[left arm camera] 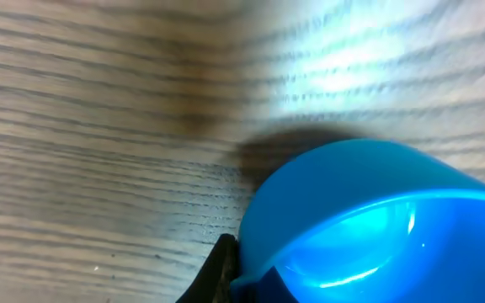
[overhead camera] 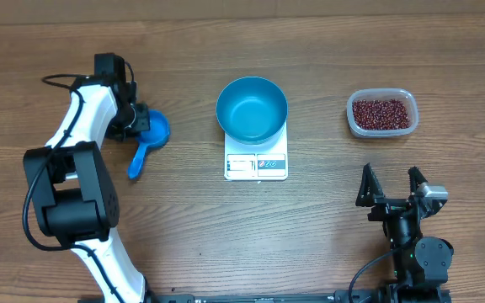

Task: Scoop item into bowl and weigh 150g on scale
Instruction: 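Lift the blue scoop with the left gripper over the teal bowl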

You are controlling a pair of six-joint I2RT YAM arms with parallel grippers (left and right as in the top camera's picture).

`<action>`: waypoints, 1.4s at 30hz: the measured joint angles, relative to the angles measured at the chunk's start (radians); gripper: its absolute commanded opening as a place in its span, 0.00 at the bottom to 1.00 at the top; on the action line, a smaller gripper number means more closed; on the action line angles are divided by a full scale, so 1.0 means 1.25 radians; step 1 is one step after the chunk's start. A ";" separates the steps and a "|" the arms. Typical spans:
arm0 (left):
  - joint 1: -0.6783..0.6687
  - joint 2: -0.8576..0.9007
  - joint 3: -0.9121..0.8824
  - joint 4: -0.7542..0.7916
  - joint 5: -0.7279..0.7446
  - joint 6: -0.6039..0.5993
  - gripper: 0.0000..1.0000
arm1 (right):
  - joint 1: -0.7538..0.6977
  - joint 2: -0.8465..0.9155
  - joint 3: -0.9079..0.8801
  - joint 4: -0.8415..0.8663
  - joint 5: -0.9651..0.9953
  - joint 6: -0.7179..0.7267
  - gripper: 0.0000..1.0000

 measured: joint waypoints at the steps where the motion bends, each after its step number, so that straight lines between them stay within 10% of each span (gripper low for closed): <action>1: 0.000 -0.007 0.007 -0.004 0.000 -0.020 0.04 | 0.000 0.000 0.000 0.000 0.000 0.000 1.00; 13: 0.000 -0.304 0.130 -0.075 0.098 -0.551 0.04 | 0.000 0.000 0.000 0.000 0.000 0.000 1.00; 25: -0.045 -0.329 0.133 -0.314 0.210 -0.775 0.04 | 0.000 0.000 0.000 0.000 0.000 0.000 1.00; 42: -0.344 -0.329 0.133 -0.273 0.143 -1.082 0.04 | 0.000 0.000 0.000 0.000 0.000 0.000 1.00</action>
